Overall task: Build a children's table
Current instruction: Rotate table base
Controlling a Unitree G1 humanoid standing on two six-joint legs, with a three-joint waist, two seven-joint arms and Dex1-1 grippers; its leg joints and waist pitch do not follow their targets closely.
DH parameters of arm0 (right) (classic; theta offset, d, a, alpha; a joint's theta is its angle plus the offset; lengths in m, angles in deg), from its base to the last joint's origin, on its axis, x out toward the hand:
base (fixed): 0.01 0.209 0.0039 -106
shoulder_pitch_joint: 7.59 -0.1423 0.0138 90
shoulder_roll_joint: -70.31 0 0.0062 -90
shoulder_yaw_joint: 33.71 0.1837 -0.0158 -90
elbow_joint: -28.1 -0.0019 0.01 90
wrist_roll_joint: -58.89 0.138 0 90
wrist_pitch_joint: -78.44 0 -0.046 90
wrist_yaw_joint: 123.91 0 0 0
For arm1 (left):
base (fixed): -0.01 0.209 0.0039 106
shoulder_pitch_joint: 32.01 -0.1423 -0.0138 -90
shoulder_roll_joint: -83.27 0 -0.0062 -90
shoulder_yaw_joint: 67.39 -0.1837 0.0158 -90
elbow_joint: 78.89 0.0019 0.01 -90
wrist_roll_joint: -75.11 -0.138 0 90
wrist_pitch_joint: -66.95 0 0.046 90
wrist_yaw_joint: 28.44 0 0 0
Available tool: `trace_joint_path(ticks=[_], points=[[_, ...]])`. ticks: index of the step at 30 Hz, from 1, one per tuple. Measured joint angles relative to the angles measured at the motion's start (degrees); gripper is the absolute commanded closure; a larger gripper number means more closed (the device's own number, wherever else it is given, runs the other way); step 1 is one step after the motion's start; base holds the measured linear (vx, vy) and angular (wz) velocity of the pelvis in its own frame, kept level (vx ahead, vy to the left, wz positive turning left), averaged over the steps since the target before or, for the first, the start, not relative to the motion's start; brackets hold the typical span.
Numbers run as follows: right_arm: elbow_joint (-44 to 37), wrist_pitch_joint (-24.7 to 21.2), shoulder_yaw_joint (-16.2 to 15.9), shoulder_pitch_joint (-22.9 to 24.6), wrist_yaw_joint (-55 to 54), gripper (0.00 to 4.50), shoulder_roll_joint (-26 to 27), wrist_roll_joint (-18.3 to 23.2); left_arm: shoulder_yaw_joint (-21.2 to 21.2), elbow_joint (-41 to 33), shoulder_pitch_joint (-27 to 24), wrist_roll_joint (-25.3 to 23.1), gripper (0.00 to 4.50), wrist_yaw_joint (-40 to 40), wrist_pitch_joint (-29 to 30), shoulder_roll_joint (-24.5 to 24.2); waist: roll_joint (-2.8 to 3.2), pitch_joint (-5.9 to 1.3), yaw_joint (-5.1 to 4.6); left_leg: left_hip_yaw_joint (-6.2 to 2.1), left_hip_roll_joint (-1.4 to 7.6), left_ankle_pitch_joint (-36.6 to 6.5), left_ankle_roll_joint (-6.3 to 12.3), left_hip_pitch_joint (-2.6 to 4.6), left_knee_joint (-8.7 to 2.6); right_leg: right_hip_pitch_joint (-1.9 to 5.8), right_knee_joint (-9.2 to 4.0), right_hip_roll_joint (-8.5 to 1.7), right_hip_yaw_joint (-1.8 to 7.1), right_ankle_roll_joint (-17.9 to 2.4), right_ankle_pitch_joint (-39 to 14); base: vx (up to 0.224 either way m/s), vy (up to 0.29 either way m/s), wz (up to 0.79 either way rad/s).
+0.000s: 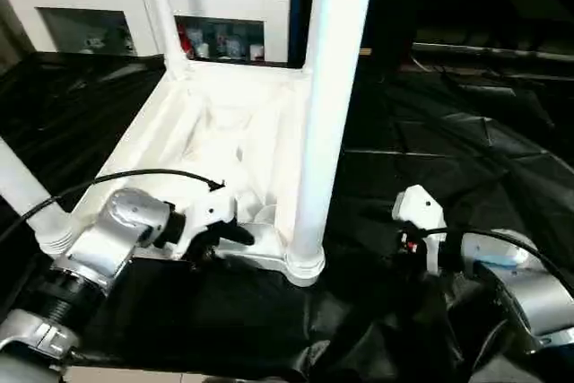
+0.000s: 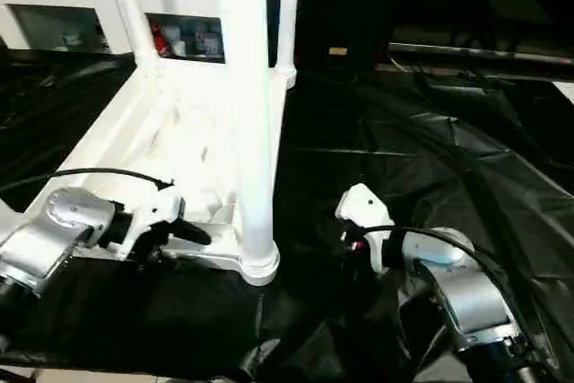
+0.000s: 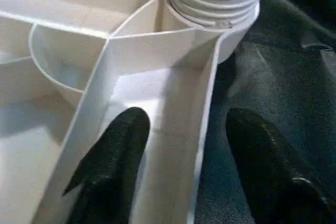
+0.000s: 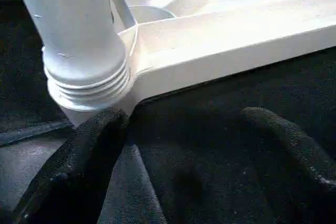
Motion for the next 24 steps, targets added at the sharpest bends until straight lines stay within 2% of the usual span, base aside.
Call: trace_joint_path(ticks=[1, 3, 6, 9, 17, 20, 24], points=[[-0.03, 0.0, 0.0, 0.0, 0.0, 0.64, 0.0, 0.04, 0.01, 0.29, 0.06, 0.0, 2.01, -0.14, -0.25, 0.0, 0.0, 0.0, -0.01, 0.01, 0.0, 0.0, 0.0, 0.01, 0.0, 0.0, 0.0, 0.0, 0.0, 0.0, 0.0, 0.0, 0.0, 0.0], [-0.28, 0.0, -0.01, 0.0, 0.0, 0.64, 0.0, 0.07, 0.03, 0.96, 0.31, -0.02, 2.4, -0.39, -0.58, 0.0, 0.0, 0.0, 0.02, 0.03, 0.01, 0.0, 0.0, 0.01, 0.0, 0.0, 0.01, 0.0, 0.0, 0.0, 0.0, 0.0, 0.0, 0.0], [-0.34, 0.01, -0.01, 0.0, 0.0, 0.64, 0.0, 0.08, 0.05, 1.64, 0.57, -0.15, 2.43, -0.45, -1.05, 0.0, 0.03, 0.01, 0.0, 0.04, 0.02, 0.0, 0.0, 0.01, 0.0, 0.0, 0.0, 0.0, 0.0, 0.0, 0.0, 0.0, 0.0, 0.0], [-0.34, 0.03, -0.02, 0.0, 0.0, 0.64, 0.0, 0.07, 0.05, 2.84, 1.13, -0.75, 2.83, -0.5, -1.61, 0.02, 0.05, 0.02, 0.01, 0.04, 0.02, 0.0, 0.0, 0.01, -0.01, 0.0, 0.0, 0.0, 0.0, 0.0, 0.0, 0.0, 0.0, 0.0], [-0.33, 0.16, -0.04, 0.02, 0.0, 0.64, -0.12, 0.0, -0.21, 4.34, 1.97, -1.84, 3.36, -1.86, -3.55, 0.01, 0.1, 0.04, 0.0, 0.05, 0.03, 0.0, -0.01, 0.02, -0.02, 0.0, -0.02, 0.0, 0.0, -0.01, 0.0, 0.0, 0.0, 0.0], [-0.33, 0.35, -0.04, 0.02, 0.01, 0.64, -0.18, -0.09, -0.31, 5.27, 2.04, -2.21, 3.69, -1.88, -4.0, 0.01, 0.11, 0.04, -0.02, 0.06, 0.03, 0.0, -0.01, 0.05, -0.03, 0.02, 0.01, 0.0, 0.0, -0.02, 0.01, 0.0, 0.0, 0.0], [-0.28, 0.51, -0.04, 0.02, 0.02, 0.64, -0.4, -0.15, -0.35, 5.58, 2.04, -2.13, 3.88, -2.32, -3.98, 0.1, 0.11, 0.04, -0.01, 0.07, 0.04, 0.01, -0.02, 0.07, -0.04, 0.02, 0.02, -0.01, 0.0, -0.03, 0.02, 0.0, 0.0, 0.0]])
